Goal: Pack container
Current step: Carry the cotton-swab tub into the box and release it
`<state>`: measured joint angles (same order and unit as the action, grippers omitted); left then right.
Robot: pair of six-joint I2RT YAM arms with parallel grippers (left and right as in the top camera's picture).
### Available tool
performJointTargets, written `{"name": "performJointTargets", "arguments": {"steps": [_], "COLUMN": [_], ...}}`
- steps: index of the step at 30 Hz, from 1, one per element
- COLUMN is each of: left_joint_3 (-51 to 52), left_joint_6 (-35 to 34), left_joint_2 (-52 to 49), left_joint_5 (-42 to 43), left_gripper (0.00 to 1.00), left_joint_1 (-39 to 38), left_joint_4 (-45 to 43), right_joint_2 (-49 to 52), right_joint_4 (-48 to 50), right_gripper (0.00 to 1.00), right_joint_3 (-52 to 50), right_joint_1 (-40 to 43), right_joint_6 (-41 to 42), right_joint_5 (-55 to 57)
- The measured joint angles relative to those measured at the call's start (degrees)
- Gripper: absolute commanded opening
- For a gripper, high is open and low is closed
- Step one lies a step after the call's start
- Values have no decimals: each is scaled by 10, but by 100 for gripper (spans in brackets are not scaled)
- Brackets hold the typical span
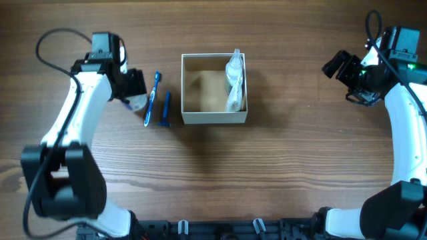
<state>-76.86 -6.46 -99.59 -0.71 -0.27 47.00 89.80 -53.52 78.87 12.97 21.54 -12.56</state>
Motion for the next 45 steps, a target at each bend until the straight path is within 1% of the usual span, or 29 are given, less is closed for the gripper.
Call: {"name": "performJointTargets", "arguments": {"steps": [3,7,9,12,13,17,19,22,23,25,28,30,37,41,43,45], "left_joint_3": [-46,-67,-68,-68,-68,-68,-68,-68,-68,-68,-68,-68,-68,-68,-68,-68], "left_joint_6": [0,0,0,-3,-5,-7,-11,-13,-13,-14,-23,-26,-33,-33,-33,-33], "left_joint_2": [59,117,117,94,75,-3,-45,-86,-91,-95,-95,-95,-79,-9,33,66], "left_joint_5": [-2,-2,-9,-23,-29,-40,-42,-42,-42,-42,-38,-36,-26,-25,-34,-42], "left_gripper": [62,61,62,62,61,61,63,71,75,77,86,100,100,100,100,100], "left_joint_1": [-65,-186,-231,-271,-281,-289,-289,-289,-289,-289,-289,-289,-289,-279,-261,-229], "left_joint_4": [7,-24,-32,-54,-75,-109,-130,-157,-161,-171,-177,-172,-144,-104,-73,-23], "right_joint_2": [0,0,0,0,0,0,0,0,0,0,0,0,0,0,0,0], "right_joint_4": [0,0,0,0,0,0,0,0,0,0,0,0,0,0,0,0], "right_gripper": [100,100,100,100,100,100,100,100,100,100,100,100,100,100,100,100], "right_joint_3": [0,0,0,0,0,0,0,0,0,0,0,0,0,0,0,0], "right_joint_1": [0,0,0,0,0,0,0,0,0,0,0,0,0,0,0,0], "right_joint_6": [0,0,0,0,0,0,0,0,0,0,0,0,0,0,0,0], "right_joint_5": [0,0,0,0,0,0,0,0,0,0,0,0,0,0,0,0]}}
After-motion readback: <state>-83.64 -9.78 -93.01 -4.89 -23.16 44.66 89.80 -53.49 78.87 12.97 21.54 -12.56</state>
